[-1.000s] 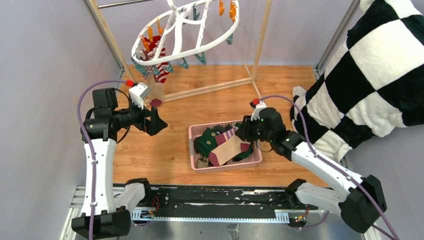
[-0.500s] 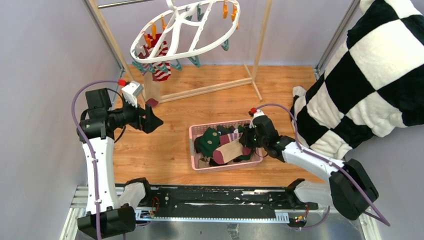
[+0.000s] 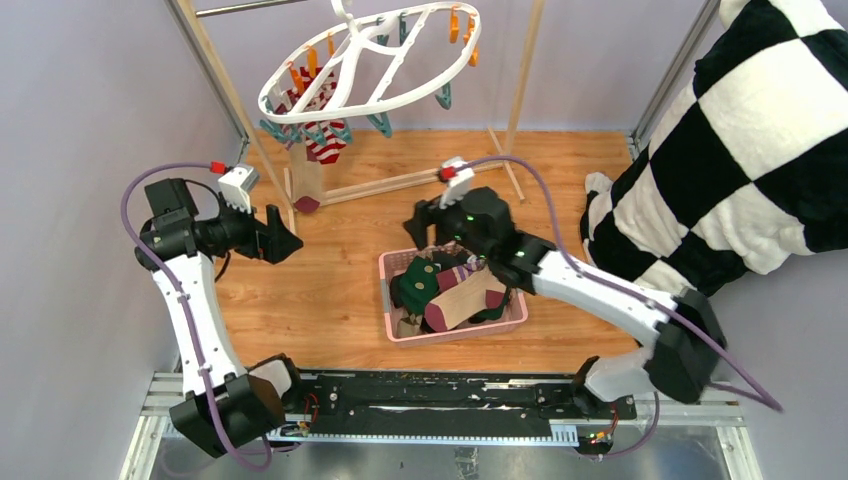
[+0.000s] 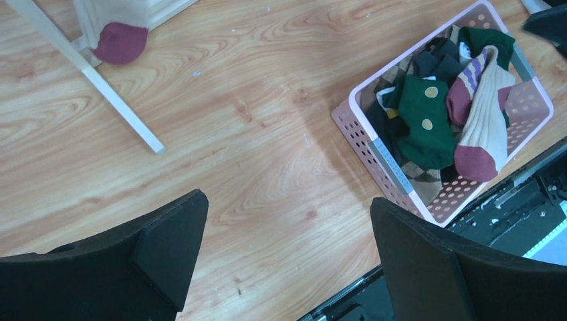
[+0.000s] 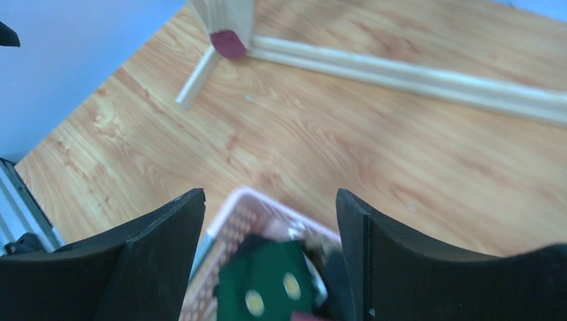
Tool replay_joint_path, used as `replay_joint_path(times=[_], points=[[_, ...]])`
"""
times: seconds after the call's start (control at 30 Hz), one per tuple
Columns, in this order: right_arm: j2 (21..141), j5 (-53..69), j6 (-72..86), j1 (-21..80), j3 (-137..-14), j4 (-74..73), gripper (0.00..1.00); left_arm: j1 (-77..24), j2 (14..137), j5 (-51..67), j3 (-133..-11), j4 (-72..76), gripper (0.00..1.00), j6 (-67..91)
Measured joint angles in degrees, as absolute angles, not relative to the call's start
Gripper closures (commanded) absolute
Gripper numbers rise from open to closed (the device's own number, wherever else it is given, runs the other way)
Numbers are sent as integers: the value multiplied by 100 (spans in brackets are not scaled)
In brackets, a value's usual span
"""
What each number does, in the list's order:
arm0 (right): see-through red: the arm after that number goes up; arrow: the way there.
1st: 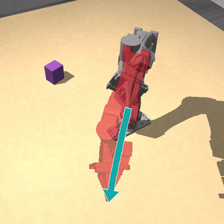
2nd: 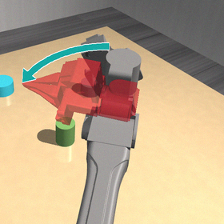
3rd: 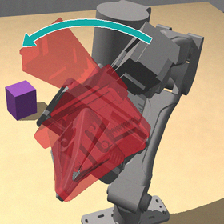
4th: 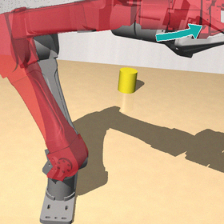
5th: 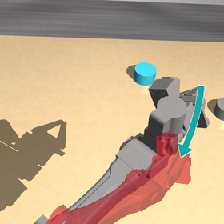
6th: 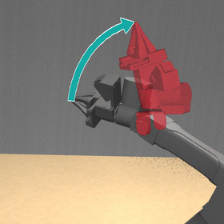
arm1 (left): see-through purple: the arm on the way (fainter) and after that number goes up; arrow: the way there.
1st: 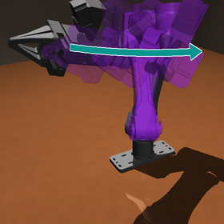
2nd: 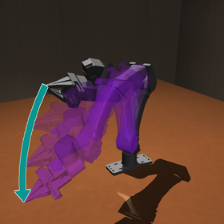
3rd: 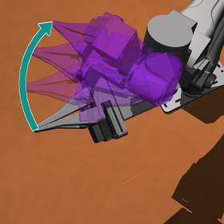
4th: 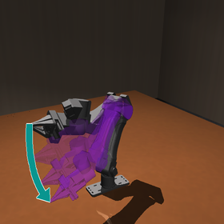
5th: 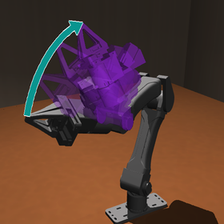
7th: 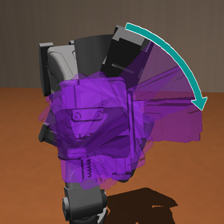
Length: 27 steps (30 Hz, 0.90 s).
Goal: Remove the socks clipped to the hanger
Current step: Place the sock in the bin, then remove the sock from the hanger.
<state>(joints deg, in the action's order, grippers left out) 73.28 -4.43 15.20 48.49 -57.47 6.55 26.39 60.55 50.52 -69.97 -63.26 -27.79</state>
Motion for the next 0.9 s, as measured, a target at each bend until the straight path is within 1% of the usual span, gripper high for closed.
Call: replay_joint_path(times=[0.17,0.3,0.37,0.43,0.57,0.77,0.87,0.9], points=[[9172,-454,1194,5380,-6794,1669,19,3015,6320,5148,-7288,-6742,1,-3188],[10735,-567,1028,5594,-7789,2401,18,3485,6630,5253,-7603,-7011,3,-3470],[11434,-611,974,5640,-8420,2541,18,3691,6823,5280,-7721,-7133,6,-3607],[12103,-626,926,5651,-9161,2724,18,3793,6984,5284,-7749,-7240,6,-3723],[13043,-692,873,5651,-10300,3020,16,3817,7087,5367,-7671,-7402,7,-3911],[14435,-980,646,5651,-12352,3170,13,3817,7076,5408,-7682,-7524,7,-3929],[15052,-1153,530,5649,-13266,3214,15,3817,7019,5398,-7682,-7555,7,-3933],[15275,-1223,495,5645,-13605,3197,18,3817,7000,5393,-7682,-7566,7,-3931]])
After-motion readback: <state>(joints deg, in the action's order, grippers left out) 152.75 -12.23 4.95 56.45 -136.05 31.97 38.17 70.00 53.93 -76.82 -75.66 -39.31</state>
